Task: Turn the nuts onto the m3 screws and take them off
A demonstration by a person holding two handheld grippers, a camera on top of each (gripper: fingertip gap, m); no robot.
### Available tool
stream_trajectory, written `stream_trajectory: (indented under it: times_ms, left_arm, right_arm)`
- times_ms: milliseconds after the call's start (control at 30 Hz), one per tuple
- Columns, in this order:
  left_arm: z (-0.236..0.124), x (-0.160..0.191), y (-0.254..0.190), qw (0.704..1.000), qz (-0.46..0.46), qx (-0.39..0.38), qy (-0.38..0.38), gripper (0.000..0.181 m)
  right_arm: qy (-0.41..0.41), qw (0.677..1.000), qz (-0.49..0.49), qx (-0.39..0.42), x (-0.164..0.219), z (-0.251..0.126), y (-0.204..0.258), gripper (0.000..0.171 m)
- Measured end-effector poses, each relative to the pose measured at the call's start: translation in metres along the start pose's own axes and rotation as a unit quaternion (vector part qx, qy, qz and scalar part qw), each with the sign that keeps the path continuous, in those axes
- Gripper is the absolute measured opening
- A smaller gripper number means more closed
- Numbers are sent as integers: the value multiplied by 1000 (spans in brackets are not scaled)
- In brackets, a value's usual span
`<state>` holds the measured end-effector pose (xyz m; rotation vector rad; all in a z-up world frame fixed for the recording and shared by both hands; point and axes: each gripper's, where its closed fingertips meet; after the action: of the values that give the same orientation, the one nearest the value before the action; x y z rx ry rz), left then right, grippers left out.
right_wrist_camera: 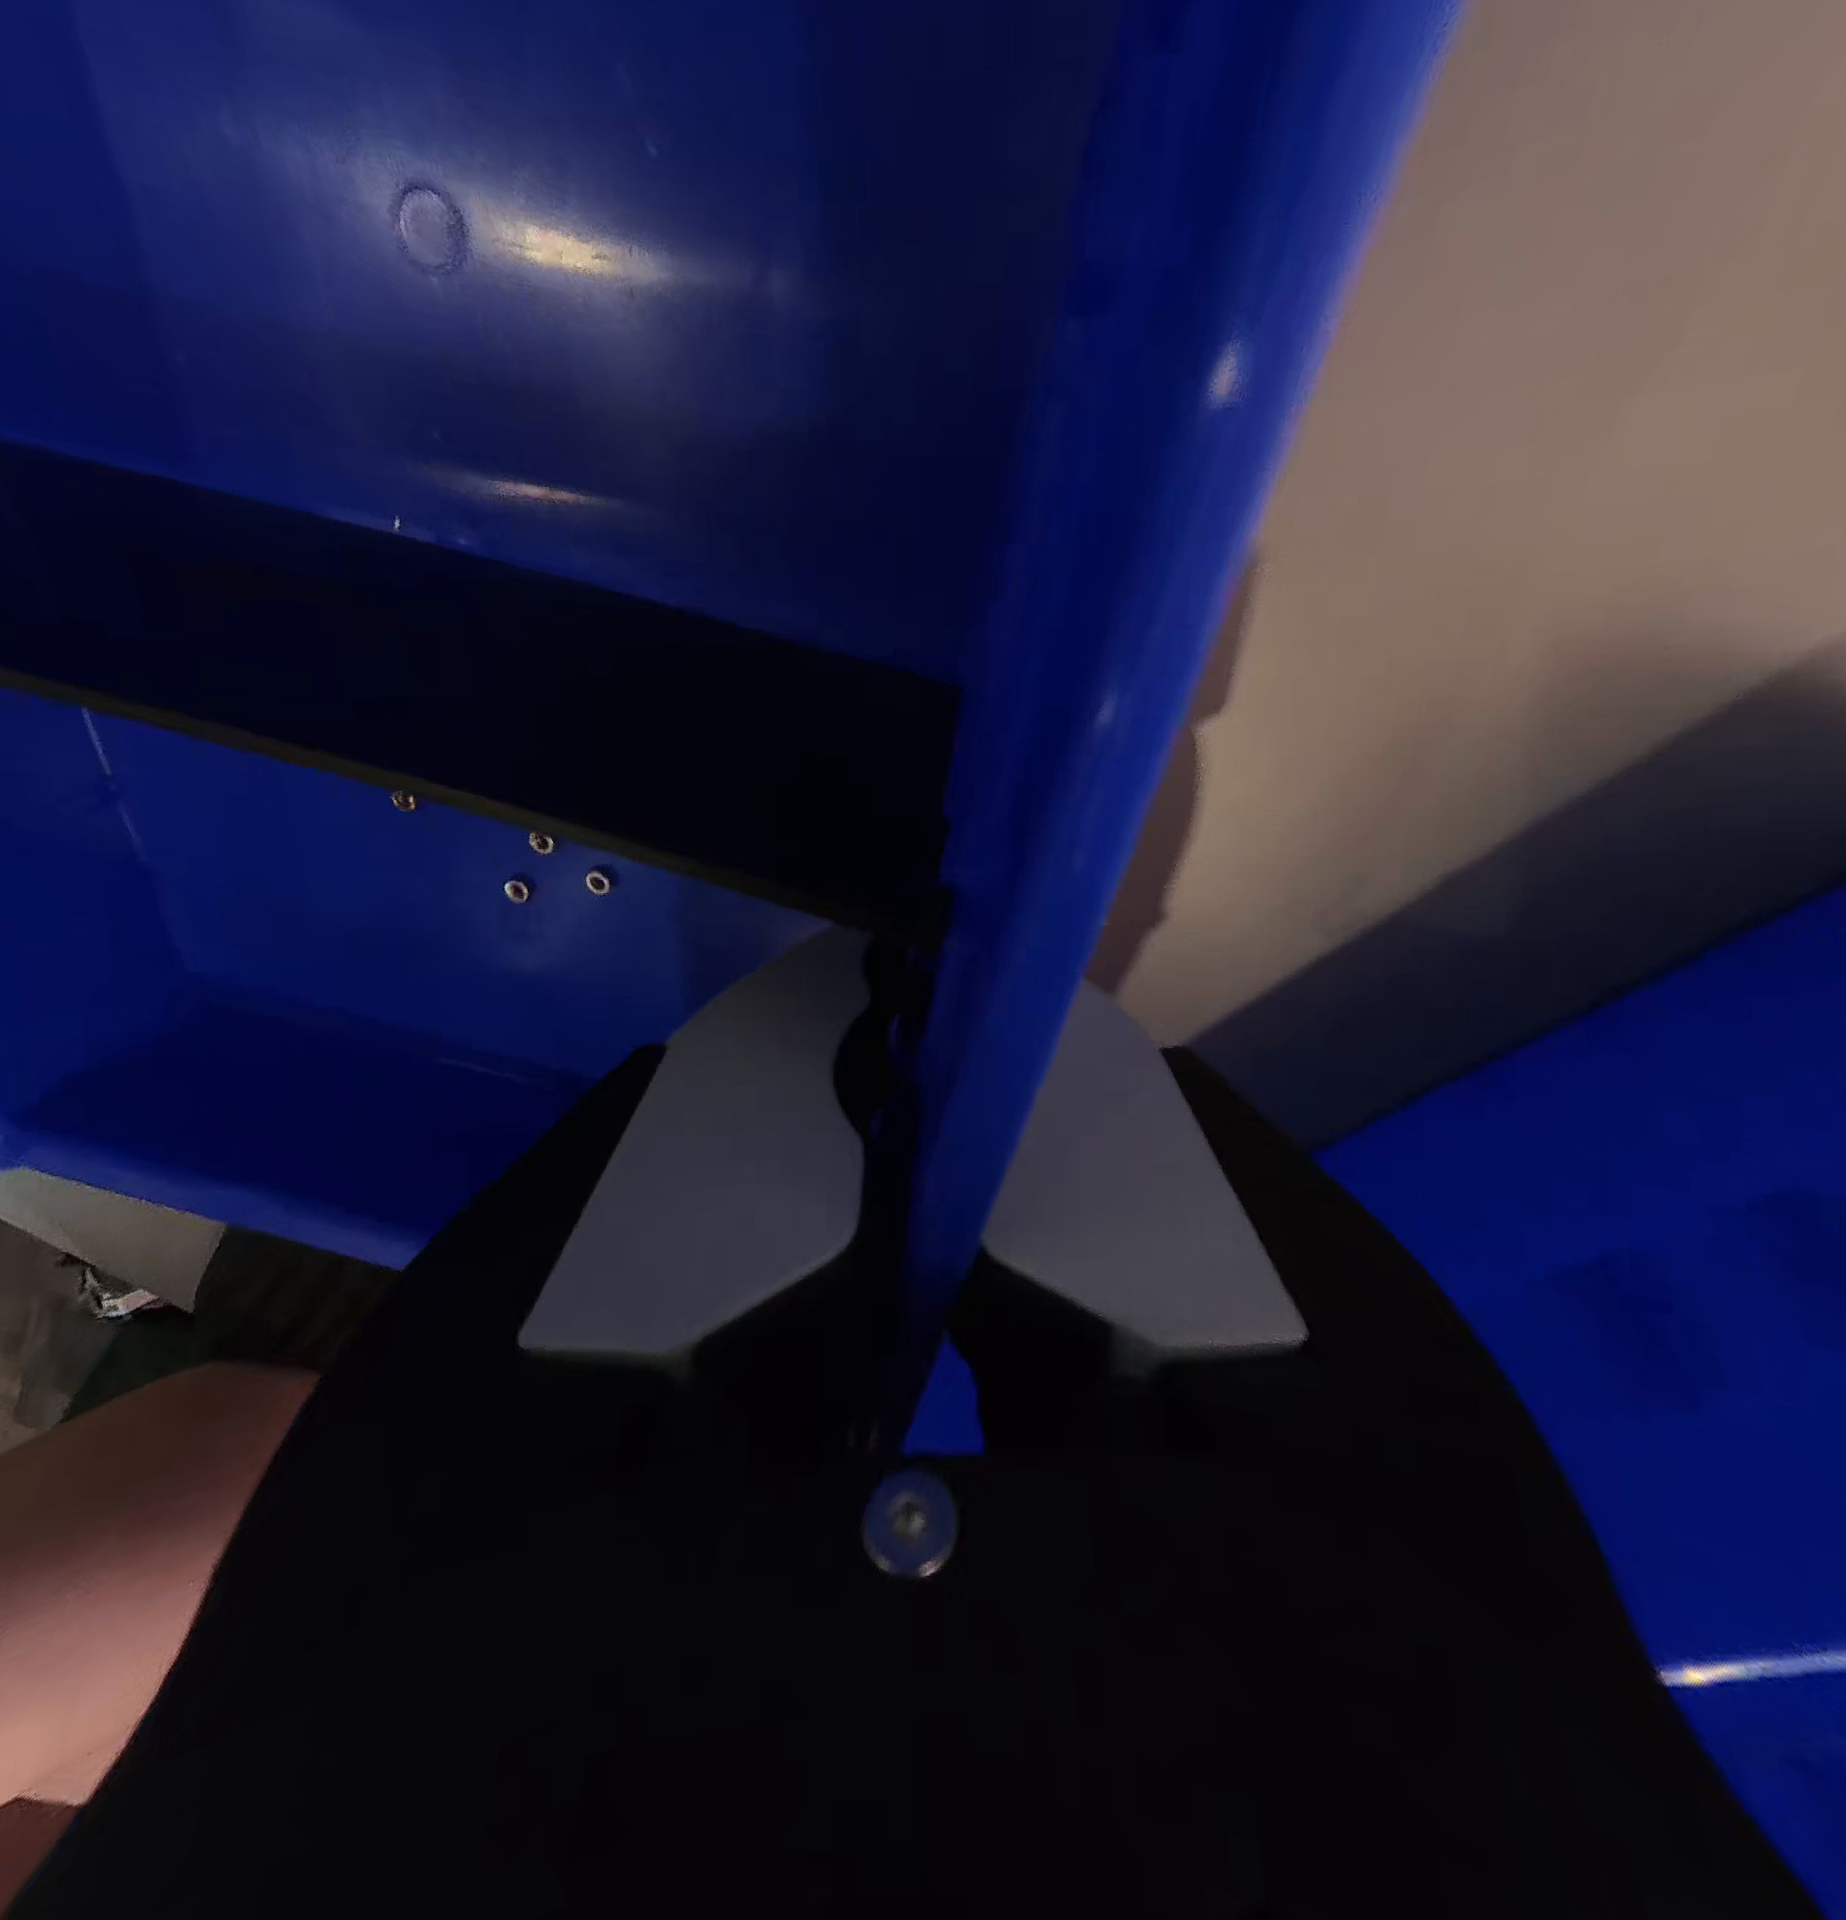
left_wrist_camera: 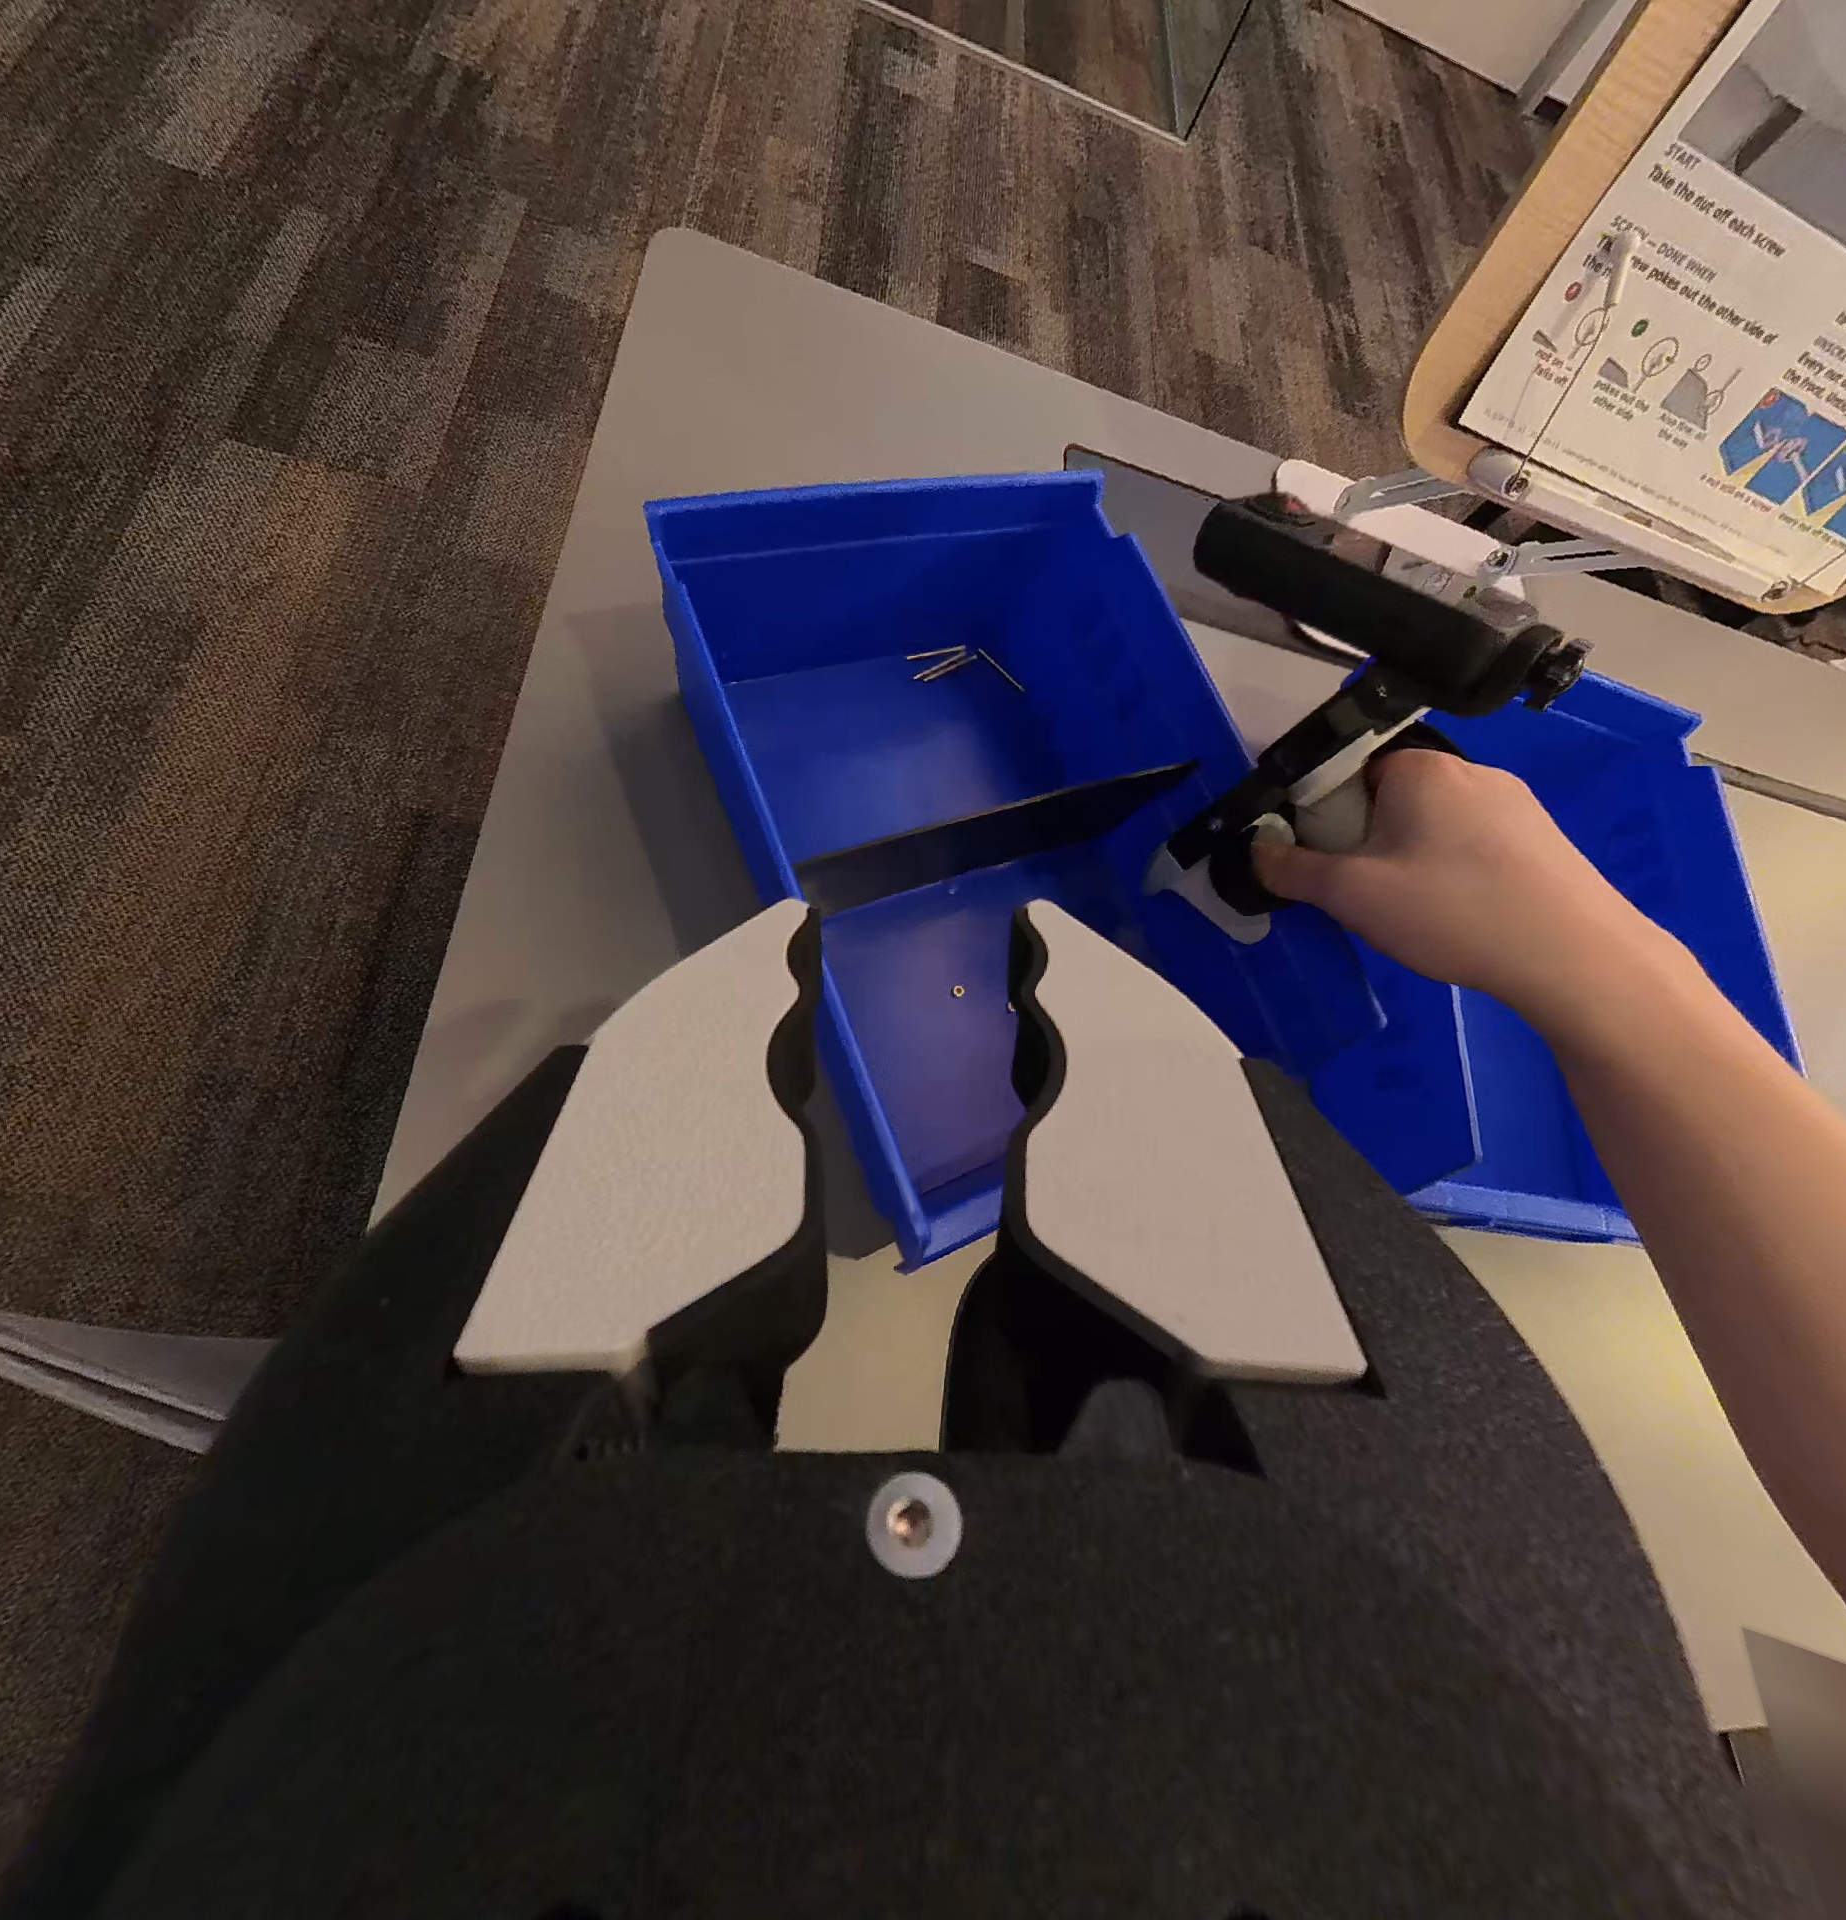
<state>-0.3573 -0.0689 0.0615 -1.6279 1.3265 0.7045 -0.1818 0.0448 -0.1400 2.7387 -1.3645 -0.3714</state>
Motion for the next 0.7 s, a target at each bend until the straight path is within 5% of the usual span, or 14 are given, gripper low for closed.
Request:
stream_trajectory:
  times_ms: [200,367,467,567,700]
  left_arm:
    - [1,1,-5,1000,9,4,6,36]
    - [1,0,-12,1000,14,16,2,36]
    - [3,0,-15,1000,15,19,6,36]
    - [6,-2,-21,1000,20,22,4,36]
    - [12,-2,-34,999,35,22,12,36]
  right_arm:
    - [-67,996,-60,6,-6,-28,-2,18]
    - [-288,944,-131,94,-9,-151,-41,28]
    - [-287,939,-57,179,46,-195,-125,45]
    - [-261,943,47,202,102,-195,-196,50]
    - [-217,954,86,189,149,-153,-229,50]
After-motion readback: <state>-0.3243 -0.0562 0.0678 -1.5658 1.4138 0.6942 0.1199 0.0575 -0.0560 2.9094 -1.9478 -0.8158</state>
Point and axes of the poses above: each gripper's, where its closed fingertips meet, z out along the fingers, x out of its underside, y = z × x across the jaws, and after that the axes turned 10 degrees about -y, right-handed
